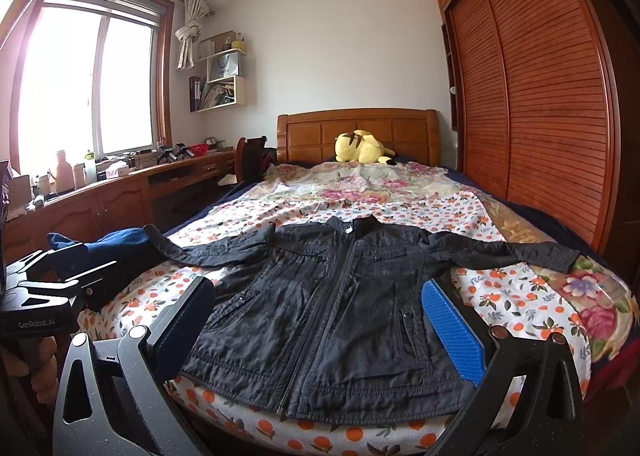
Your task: Fold large clothes
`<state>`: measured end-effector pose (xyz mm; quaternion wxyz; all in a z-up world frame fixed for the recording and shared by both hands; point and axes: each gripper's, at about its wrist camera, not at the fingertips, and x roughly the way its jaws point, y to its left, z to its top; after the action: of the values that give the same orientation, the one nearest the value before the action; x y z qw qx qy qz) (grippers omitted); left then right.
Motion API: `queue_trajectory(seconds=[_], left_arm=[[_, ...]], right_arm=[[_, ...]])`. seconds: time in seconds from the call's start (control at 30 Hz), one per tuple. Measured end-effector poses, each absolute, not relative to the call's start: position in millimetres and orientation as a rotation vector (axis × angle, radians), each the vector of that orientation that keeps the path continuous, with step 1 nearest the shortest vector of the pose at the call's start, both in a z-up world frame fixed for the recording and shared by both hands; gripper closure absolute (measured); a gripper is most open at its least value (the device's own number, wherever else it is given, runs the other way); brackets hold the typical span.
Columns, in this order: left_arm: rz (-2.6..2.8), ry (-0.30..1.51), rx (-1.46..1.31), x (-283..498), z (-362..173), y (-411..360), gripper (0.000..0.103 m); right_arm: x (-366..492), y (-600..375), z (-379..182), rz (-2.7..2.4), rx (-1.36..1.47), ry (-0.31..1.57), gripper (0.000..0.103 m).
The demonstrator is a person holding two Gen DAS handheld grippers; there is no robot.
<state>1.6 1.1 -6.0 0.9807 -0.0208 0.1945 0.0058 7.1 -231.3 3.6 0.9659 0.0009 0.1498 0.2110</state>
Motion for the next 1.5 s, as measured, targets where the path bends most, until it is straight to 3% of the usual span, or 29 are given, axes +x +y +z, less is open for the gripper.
queue_trajectory(seconds=[1.5], left_arm=[[0.005, 0.415, -0.027, 2.4, -18.9, 0.7, 0.0]], right_arm=[[8.0, -233.6, -0.8, 0.428, 0.0, 0.315, 0.0]])
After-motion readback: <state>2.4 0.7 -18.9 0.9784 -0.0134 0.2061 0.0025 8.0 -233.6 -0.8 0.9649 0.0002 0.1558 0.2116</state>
